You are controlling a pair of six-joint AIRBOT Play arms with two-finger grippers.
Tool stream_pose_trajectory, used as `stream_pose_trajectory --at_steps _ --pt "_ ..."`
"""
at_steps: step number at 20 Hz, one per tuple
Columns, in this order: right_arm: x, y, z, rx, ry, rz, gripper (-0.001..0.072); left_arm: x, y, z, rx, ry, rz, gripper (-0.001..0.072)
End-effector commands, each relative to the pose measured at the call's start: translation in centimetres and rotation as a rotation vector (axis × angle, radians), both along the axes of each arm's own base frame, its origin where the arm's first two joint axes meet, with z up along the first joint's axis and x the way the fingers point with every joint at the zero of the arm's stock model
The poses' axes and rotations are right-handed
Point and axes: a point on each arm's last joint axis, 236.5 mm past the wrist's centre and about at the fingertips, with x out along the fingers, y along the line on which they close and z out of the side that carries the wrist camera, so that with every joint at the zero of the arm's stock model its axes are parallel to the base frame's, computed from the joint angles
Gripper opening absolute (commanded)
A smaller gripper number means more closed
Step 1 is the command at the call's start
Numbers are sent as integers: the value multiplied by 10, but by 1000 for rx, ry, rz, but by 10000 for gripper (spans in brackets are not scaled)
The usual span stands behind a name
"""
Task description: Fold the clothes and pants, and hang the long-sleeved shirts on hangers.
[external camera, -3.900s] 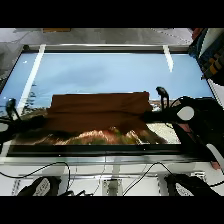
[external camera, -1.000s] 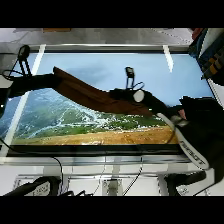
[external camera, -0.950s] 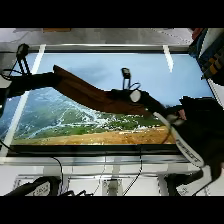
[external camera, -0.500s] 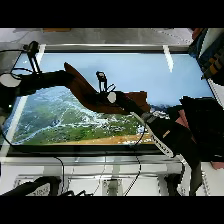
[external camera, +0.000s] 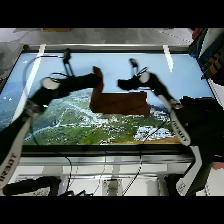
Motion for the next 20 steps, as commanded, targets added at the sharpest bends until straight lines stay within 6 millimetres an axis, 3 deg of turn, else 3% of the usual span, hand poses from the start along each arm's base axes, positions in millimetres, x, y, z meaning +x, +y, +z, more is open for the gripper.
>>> stream_pose_trajectory --at_steps 1,4,6,7,8,9,10,14,16,18,19,20 --pt "-23 -97 8 -37 160 -48 13 -6 -75 -6 -77 -13 47 17" --pt "-45 -144 11 -66 235 -38 13 -18 -136 -24 -55 -48 57 17" --pt "-53 -163 11 -65 273 -52 13 -15 -162 -37 -42 -73 90 18" --pt "-55 -171 9 -74 277 -52 14 -13 -171 -43 -36 -83 100 66" --pt "-55 -179 7 -97 275 -49 13 -14 -178 -48 -35 -80 90 289" --pt "-56 -190 5 -124 271 -49 13 -17 -182 -50 -35 -71 67 613" --pt "-56 -201 3 -153 268 -51 13 -18 -182 -49 -37 -66 55 697" --pt "-73 -242 -13 -186 287 11 12 -5 -158 -27 -17 -109 9 702" --pt "-98 -224 -20 -13 297 145 12 4 -138 -13 3 -136 -11 702" --pt "-104 -198 -21 226 288 120 31 10 -121 -4 -4 -131 -24 702" --pt "-101 -193 -29 278 286 73 219 11 -116 -2 -6 -122 -39 702" --pt "-100 -190 -44 286 299 21 580 9 -114 -3 -6 -112 -58 702"
